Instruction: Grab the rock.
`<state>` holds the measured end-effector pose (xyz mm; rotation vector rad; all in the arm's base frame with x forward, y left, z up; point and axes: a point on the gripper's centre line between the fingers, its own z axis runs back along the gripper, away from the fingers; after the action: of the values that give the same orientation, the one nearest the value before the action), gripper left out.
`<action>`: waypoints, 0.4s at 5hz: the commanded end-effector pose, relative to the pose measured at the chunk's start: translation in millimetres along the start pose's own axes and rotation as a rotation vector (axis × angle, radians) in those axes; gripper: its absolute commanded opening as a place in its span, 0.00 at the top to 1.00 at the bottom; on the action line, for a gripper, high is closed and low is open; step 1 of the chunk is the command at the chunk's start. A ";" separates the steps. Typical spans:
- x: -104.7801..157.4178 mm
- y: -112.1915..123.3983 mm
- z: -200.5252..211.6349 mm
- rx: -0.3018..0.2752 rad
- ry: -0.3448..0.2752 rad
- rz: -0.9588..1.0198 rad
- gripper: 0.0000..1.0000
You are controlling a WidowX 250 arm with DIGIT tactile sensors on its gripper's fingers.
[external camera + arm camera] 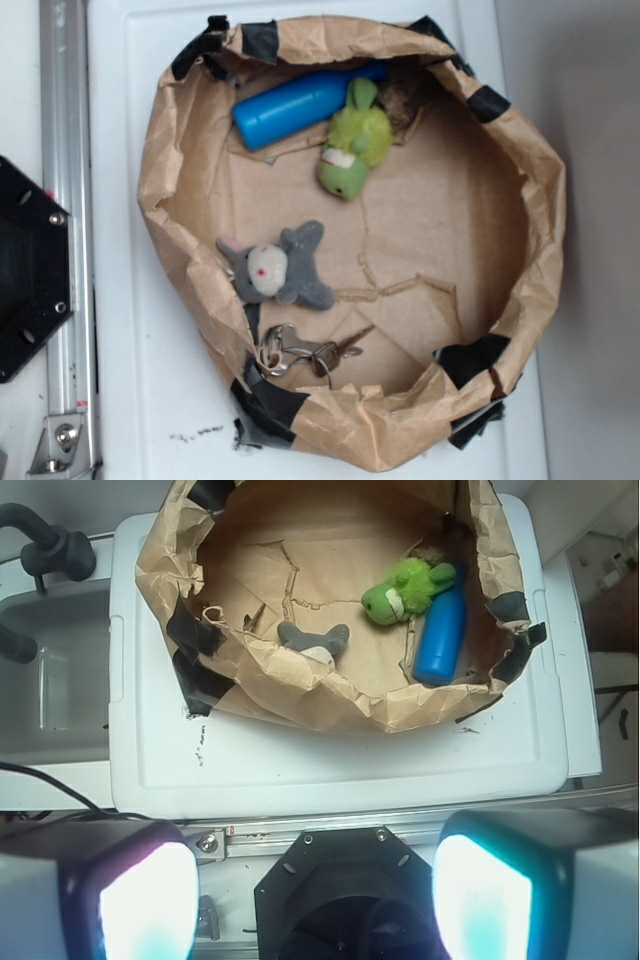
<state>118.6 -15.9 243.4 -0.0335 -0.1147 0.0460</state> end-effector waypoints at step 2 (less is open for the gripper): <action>36.6 17.6 -47.6 0.135 -0.051 0.172 0.00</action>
<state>159.3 2.3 191.3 0.0949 -0.1379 0.2260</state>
